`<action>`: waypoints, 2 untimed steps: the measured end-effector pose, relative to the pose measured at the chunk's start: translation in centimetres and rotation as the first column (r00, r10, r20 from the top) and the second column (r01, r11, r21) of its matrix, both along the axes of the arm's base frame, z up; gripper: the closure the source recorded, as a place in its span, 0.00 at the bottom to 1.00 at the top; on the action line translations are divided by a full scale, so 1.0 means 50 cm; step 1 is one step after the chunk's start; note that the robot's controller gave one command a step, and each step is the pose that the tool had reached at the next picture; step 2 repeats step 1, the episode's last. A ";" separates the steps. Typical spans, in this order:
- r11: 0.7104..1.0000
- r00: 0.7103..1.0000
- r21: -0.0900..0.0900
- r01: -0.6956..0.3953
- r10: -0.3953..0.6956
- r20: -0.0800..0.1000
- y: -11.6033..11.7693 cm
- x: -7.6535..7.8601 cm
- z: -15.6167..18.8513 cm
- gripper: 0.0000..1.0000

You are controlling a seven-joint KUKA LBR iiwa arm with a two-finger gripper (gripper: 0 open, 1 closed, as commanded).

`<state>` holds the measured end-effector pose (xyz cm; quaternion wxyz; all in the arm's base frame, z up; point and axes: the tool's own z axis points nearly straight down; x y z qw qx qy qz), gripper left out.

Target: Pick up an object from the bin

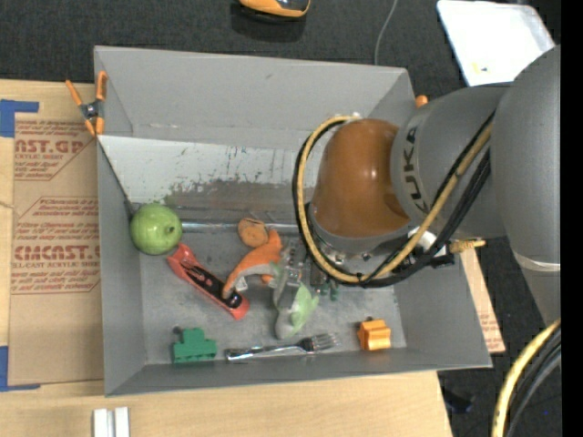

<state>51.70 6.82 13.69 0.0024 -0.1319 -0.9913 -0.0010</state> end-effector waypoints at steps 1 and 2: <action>1.000 1.000 0.001 -0.001 0.001 0.007 0.002 0.003 0.028 1.00; 1.000 1.000 0.001 -0.001 0.001 0.007 0.002 0.003 0.028 1.00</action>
Offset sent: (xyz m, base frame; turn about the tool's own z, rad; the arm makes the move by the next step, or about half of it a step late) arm 0.0012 0.0007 0.0852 -0.0003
